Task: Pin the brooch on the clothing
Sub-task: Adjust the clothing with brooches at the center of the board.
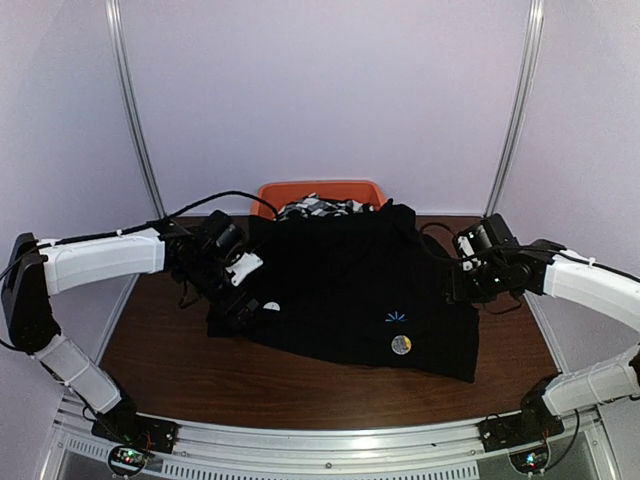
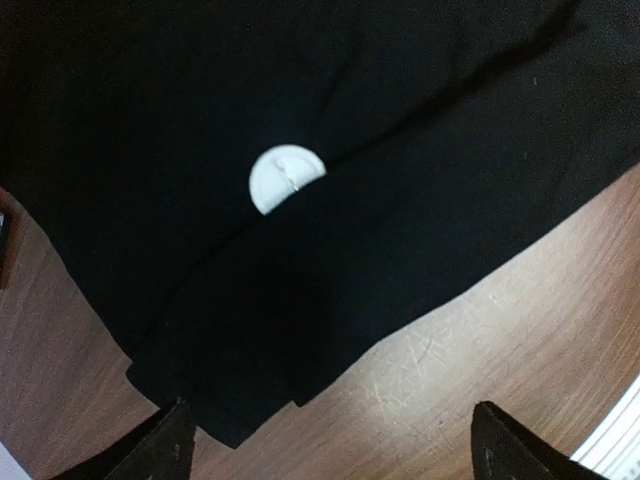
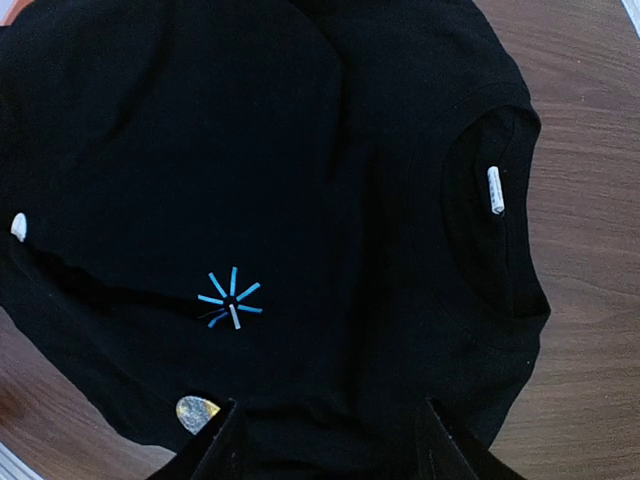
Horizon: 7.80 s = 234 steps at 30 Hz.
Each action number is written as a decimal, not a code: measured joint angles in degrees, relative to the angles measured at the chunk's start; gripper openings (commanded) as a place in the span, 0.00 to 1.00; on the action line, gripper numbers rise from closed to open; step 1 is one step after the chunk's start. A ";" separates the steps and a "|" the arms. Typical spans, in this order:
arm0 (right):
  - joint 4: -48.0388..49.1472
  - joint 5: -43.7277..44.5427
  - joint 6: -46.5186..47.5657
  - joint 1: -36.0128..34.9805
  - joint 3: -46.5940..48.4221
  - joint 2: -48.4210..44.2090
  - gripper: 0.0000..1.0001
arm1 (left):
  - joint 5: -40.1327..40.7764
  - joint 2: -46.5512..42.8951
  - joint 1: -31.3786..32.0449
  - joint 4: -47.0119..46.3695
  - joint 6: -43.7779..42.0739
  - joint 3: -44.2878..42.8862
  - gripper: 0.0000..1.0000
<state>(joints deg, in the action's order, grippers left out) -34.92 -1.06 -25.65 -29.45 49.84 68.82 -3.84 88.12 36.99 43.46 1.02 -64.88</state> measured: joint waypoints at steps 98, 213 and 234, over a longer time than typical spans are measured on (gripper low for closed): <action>-10.29 -3.08 -1.27 -10.49 -1.57 -2.08 0.56 | 16.46 13.75 19.15 18.56 -2.43 -8.00 0.00; -2.27 7.98 -22.05 -21.07 -14.10 0.28 0.48 | 6.56 -16.46 4.94 -2.51 54.55 19.10 0.00; 5.11 2.93 -25.38 -21.59 -18.43 3.41 0.47 | -1.88 -2.51 8.94 -13.46 55.01 24.37 0.00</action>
<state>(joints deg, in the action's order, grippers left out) -29.80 1.87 -51.03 -51.05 31.42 72.23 -5.72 85.60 45.93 30.00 56.03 -40.51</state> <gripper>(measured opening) 0.470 0.007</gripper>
